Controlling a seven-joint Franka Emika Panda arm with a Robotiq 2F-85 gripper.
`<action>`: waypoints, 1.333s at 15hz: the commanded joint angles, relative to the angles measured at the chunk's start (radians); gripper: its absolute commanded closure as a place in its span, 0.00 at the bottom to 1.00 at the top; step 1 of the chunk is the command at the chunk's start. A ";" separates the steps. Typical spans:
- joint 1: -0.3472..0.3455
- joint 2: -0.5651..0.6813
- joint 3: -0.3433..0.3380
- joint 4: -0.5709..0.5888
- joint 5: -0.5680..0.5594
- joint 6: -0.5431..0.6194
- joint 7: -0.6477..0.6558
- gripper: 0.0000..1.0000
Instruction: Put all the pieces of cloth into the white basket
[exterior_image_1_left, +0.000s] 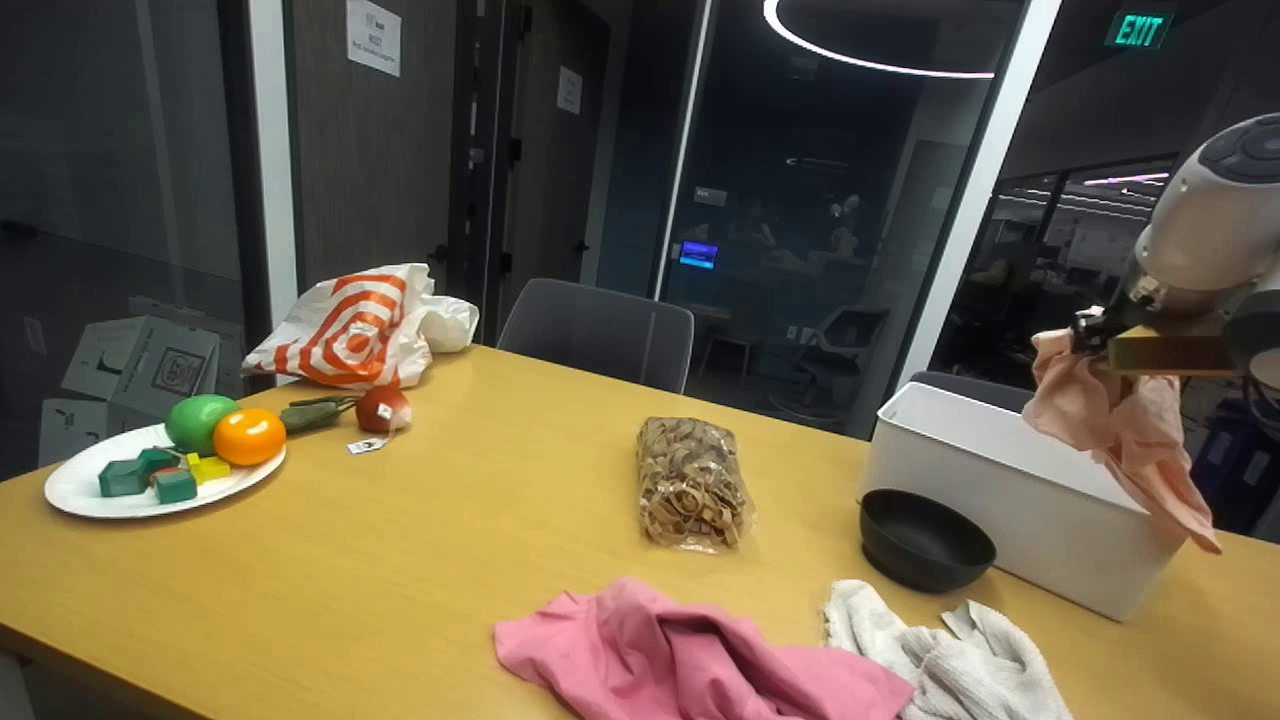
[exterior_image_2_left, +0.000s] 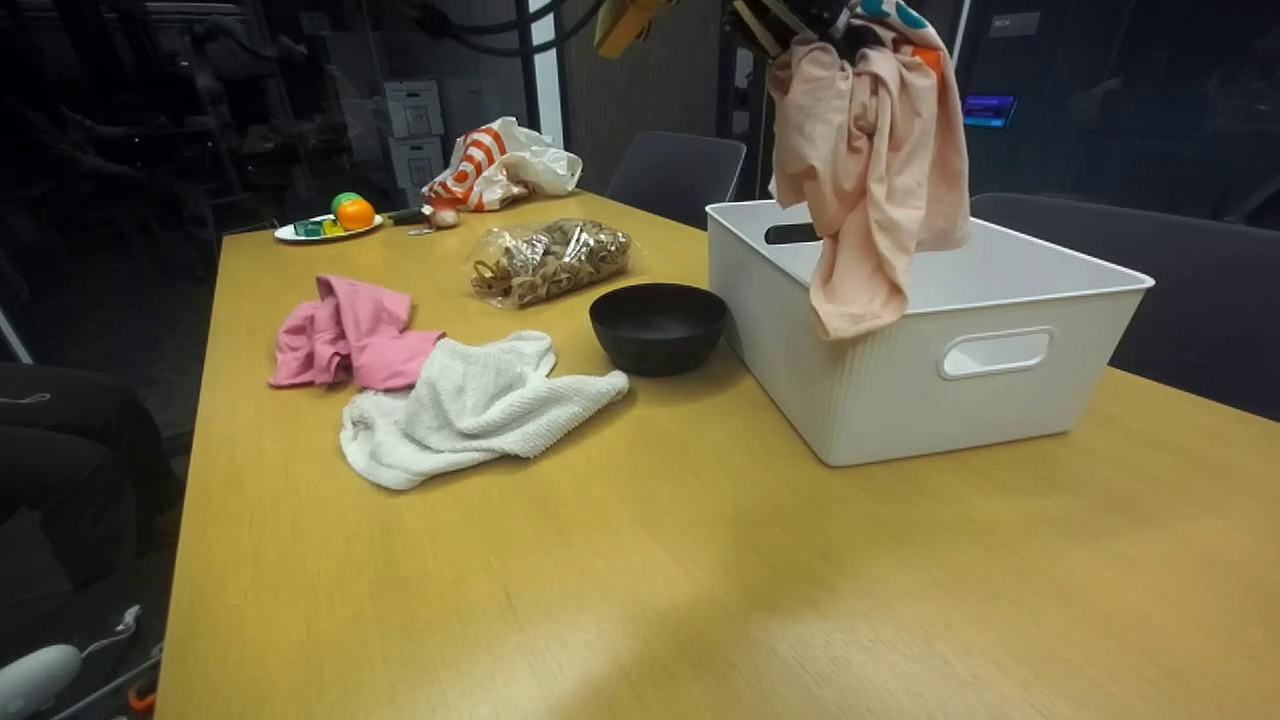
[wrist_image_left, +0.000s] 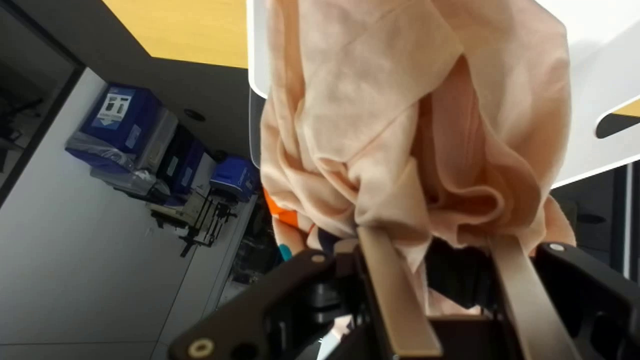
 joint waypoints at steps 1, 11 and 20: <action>0.050 0.089 -0.030 0.064 0.039 0.028 0.023 0.54; 0.117 -0.042 -0.017 -0.179 0.802 0.028 -0.571 0.00; 0.180 -0.124 -0.013 -0.372 1.169 -0.340 -1.036 0.00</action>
